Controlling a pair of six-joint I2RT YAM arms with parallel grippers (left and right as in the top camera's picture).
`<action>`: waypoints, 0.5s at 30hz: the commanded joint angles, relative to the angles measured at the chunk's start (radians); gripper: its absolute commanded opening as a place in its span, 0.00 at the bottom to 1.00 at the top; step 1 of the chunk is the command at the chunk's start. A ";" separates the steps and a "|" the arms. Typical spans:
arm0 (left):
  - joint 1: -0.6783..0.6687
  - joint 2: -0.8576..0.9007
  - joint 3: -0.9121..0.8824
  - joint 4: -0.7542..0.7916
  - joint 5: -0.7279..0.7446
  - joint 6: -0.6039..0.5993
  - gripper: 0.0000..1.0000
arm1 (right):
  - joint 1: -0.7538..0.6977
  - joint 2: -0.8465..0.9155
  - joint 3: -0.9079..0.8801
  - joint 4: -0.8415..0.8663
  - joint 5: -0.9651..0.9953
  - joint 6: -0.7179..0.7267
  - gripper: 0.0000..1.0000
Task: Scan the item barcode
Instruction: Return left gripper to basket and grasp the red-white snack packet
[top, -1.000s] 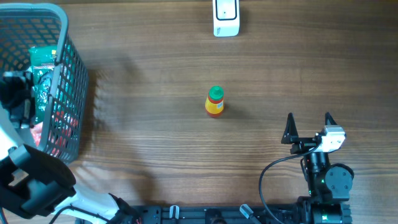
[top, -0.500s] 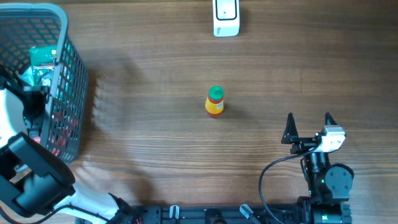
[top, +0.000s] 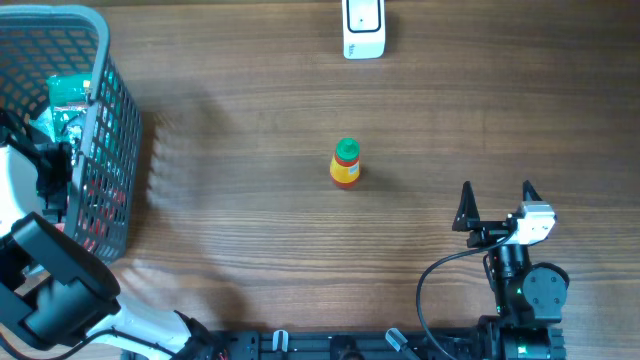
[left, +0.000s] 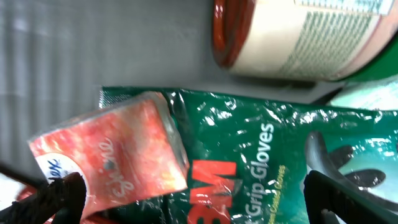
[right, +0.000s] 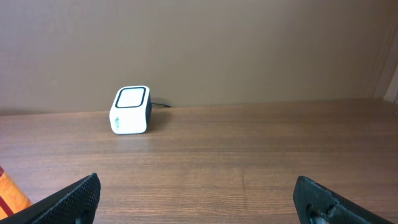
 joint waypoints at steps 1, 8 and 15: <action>0.010 0.014 -0.007 0.003 -0.054 -0.021 1.00 | 0.005 -0.002 0.000 0.002 -0.012 -0.009 1.00; 0.013 0.077 -0.009 -0.002 -0.058 -0.032 1.00 | 0.005 -0.002 -0.001 0.002 -0.012 -0.008 1.00; 0.058 0.149 -0.009 -0.029 -0.061 -0.084 0.48 | 0.005 -0.002 -0.001 0.002 -0.012 -0.008 1.00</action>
